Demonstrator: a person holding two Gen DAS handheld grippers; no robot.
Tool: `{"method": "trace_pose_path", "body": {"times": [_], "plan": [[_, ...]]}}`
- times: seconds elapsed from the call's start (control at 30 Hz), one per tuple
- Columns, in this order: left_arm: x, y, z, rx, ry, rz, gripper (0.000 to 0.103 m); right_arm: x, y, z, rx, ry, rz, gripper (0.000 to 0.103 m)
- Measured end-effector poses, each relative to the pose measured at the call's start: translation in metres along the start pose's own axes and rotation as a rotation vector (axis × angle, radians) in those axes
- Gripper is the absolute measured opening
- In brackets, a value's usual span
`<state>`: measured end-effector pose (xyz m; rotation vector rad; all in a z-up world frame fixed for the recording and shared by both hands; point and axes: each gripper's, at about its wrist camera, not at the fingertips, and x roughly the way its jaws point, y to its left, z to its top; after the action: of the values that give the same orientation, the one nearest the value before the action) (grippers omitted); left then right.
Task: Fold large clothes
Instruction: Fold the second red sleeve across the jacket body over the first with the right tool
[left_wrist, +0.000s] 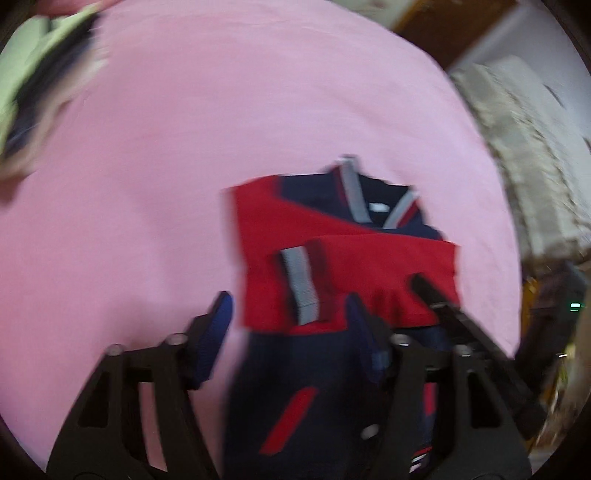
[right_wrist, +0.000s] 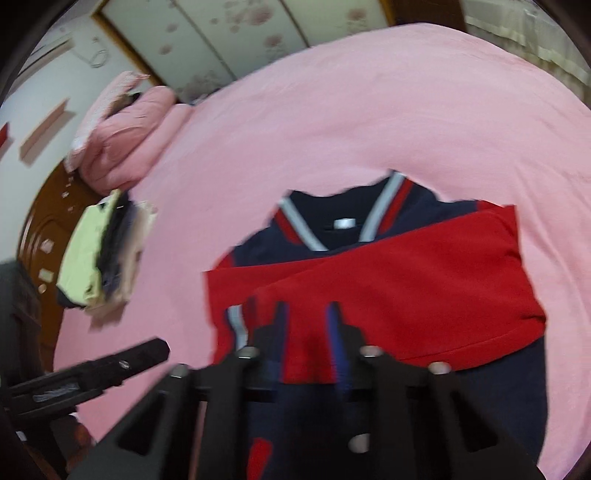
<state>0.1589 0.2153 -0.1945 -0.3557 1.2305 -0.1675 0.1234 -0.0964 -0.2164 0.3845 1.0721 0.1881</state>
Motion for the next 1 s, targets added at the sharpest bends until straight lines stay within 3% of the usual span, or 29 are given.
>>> {"method": "trace_pose_path", "body": {"times": [0.1,0.2,0.33,0.4,0.5,0.57,0.63,0.67,0.77,0.8,0.93,1.0], "plan": [[0.041,-0.029,0.007,0.036,0.077,-0.003,0.023,0.015,-0.022,0.003,0.036,0.02,0.031,0.007],[0.079,-0.035,0.007,0.001,0.147,0.053,0.022,0.035,-0.047,0.007,0.066,0.077,0.11,0.006],[0.095,-0.026,0.01,-0.031,0.116,0.081,0.02,0.055,-0.066,0.013,-0.037,0.081,0.058,0.001],[0.097,-0.024,0.01,-0.029,0.112,0.076,0.018,0.054,-0.082,0.018,-0.045,0.031,0.007,0.001],[0.098,-0.024,0.01,-0.029,0.111,0.056,0.018,0.038,-0.131,0.025,0.069,-0.047,-0.051,0.0],[0.099,-0.025,0.011,-0.032,0.115,0.061,0.018,0.025,-0.151,0.025,0.059,-0.094,-0.273,0.0],[0.098,-0.029,0.011,-0.045,0.109,0.076,0.018,0.008,-0.17,0.026,0.105,-0.119,-0.373,0.0],[0.097,-0.032,0.009,-0.049,0.099,0.082,0.018,-0.002,-0.181,0.027,0.153,-0.13,-0.375,0.0],[0.1,-0.037,0.005,-0.042,0.081,0.096,0.018,-0.02,-0.183,0.026,0.167,-0.152,-0.26,0.0],[0.102,-0.037,0.003,-0.037,0.079,0.104,0.018,-0.023,-0.173,0.026,0.136,-0.15,-0.179,0.0],[0.107,-0.04,0.002,-0.033,0.089,0.13,0.018,0.002,-0.132,0.019,0.076,-0.029,0.065,0.0],[0.11,-0.046,0.002,-0.02,0.094,0.141,0.018,0.027,-0.11,0.009,0.03,0.035,0.085,0.0]]}}
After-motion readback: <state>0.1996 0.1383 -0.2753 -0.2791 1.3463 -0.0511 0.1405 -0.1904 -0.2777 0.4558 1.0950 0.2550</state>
